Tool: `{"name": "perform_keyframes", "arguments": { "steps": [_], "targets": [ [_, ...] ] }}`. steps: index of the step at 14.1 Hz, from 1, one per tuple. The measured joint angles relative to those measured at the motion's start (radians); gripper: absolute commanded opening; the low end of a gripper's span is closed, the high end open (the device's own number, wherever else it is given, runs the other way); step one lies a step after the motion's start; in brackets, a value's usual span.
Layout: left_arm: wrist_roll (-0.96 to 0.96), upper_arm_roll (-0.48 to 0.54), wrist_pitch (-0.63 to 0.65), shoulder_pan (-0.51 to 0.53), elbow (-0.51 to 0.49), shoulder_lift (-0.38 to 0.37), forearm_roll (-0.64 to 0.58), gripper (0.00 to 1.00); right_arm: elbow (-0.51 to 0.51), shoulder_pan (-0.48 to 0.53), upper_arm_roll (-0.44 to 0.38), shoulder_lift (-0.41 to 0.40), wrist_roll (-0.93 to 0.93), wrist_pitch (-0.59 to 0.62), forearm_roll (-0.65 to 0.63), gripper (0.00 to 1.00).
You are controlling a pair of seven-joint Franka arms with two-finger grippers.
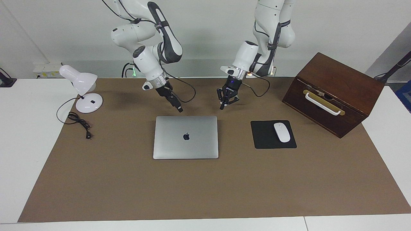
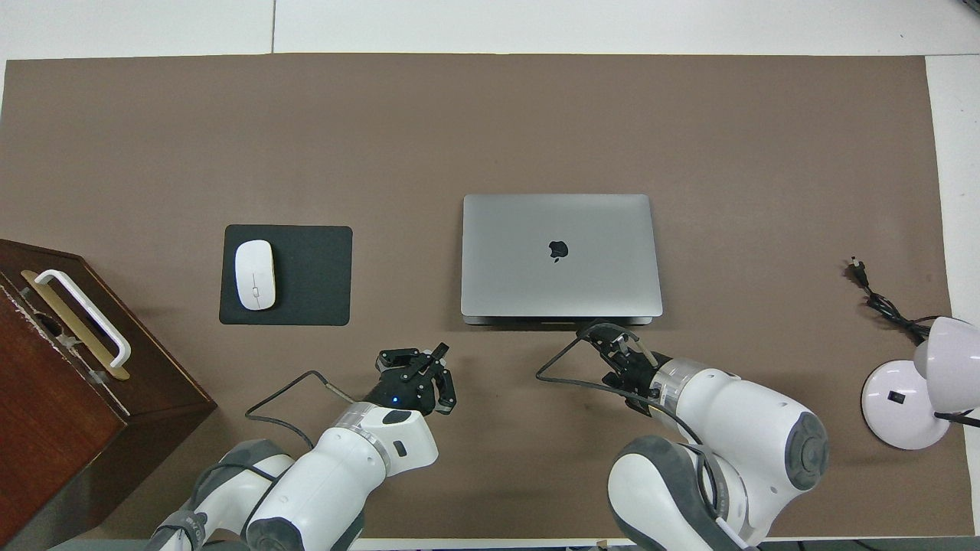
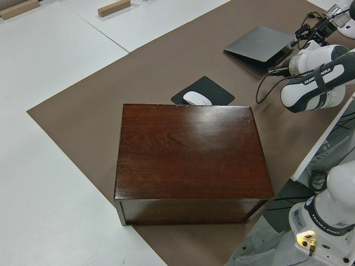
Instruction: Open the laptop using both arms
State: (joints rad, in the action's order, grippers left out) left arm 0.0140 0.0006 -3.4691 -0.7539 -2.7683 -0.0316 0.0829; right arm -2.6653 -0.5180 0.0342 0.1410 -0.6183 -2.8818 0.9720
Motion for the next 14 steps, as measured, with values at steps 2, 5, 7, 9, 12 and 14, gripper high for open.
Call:
{"name": "perform_keyframes", "arguments": {
  "steps": [2,5,7,9,12,14],
  "targets": [
    [0.003,0.0,0.0,0.0,0.016,0.016,0.0,0.0,0.011,0.0,0.0,-0.005,0.001,-0.006,0.0,1.0],
    [0.008,0.0,-0.002,0.0,0.052,0.061,0.0,0.0,0.031,-0.002,0.0,-0.022,0.003,-0.007,0.0,1.0],
    [0.011,0.0,-0.003,-0.001,0.084,0.095,0.0,0.0,0.036,-0.006,0.0,-0.031,0.004,-0.022,0.0,1.0],
    [0.016,0.0,-0.005,-0.001,0.12,0.13,0.0,0.0,0.036,-0.011,0.0,-0.035,0.004,-0.031,0.0,1.0],
    [0.018,-0.001,-0.007,-0.001,0.151,0.161,0.0,0.0,0.038,-0.013,0.0,-0.035,0.004,-0.033,0.0,1.0],
    [0.018,-0.001,-0.008,-0.002,0.165,0.178,0.0,0.0,0.039,-0.013,0.0,-0.035,0.004,-0.033,0.0,1.0]
  ]
}}
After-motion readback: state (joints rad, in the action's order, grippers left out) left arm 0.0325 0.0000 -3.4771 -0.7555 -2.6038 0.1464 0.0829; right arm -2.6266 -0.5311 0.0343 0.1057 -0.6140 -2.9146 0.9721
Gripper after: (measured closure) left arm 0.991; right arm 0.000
